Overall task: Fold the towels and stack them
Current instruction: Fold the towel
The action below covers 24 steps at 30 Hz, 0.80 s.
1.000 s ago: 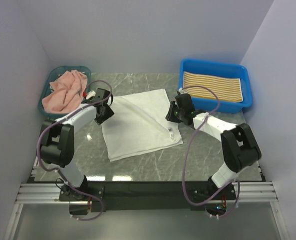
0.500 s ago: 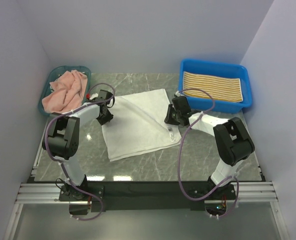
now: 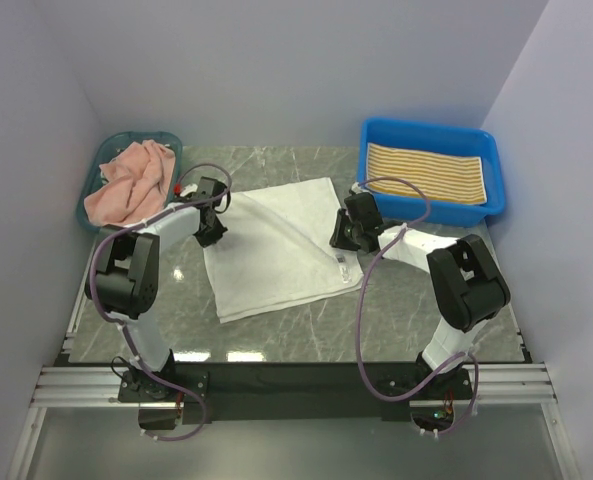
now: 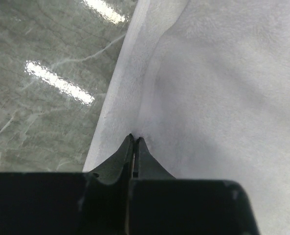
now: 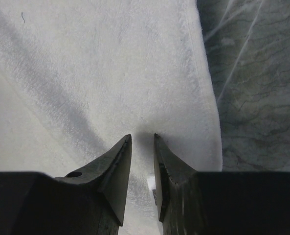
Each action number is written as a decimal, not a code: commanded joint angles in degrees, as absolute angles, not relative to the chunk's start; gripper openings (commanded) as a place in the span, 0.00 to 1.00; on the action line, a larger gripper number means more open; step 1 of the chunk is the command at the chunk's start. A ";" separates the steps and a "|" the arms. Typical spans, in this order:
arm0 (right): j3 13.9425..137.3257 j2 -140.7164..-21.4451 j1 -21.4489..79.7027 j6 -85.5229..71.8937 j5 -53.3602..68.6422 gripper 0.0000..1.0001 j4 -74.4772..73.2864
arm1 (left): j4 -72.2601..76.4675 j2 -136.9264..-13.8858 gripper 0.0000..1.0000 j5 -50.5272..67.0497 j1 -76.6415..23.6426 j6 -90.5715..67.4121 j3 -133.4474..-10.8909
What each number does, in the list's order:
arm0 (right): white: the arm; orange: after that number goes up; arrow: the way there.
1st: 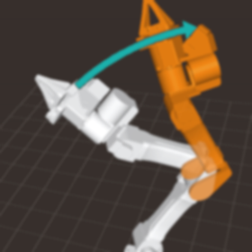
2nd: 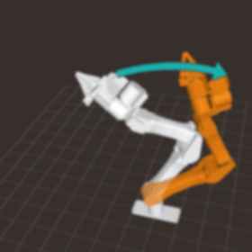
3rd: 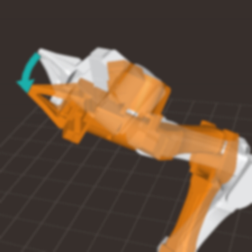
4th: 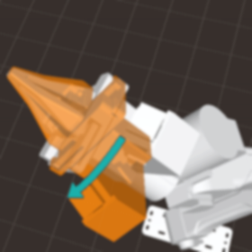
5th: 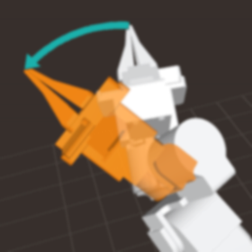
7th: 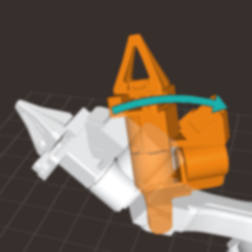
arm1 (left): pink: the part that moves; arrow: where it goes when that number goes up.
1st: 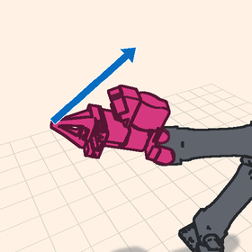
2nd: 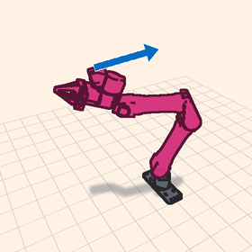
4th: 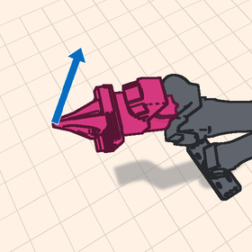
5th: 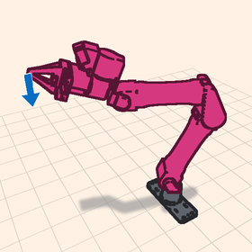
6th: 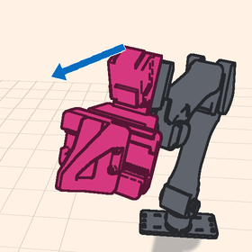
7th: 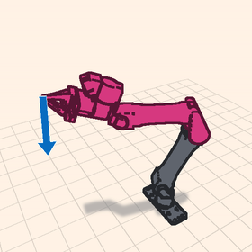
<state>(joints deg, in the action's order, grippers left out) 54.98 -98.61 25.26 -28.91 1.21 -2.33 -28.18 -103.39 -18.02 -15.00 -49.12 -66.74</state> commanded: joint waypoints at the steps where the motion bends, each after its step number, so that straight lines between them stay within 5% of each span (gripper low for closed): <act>1: 54.58 -98.61 25.58 -29.27 -1.13 0.32 -0.09 | -30.75 -102.66 0.00 -21.18 -14.85 -48.52 -69.34; 24: 53.88 -103.62 23.55 -36.39 -2.81 0.31 -2.64 | -40.16 -96.06 0.01 -27.24 -14.50 -48.52 -67.15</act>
<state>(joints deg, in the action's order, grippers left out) 54.61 -101.49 24.34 -35.24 -1.26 -1.89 -37.63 -98.76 -23.94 -15.00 -49.04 -66.72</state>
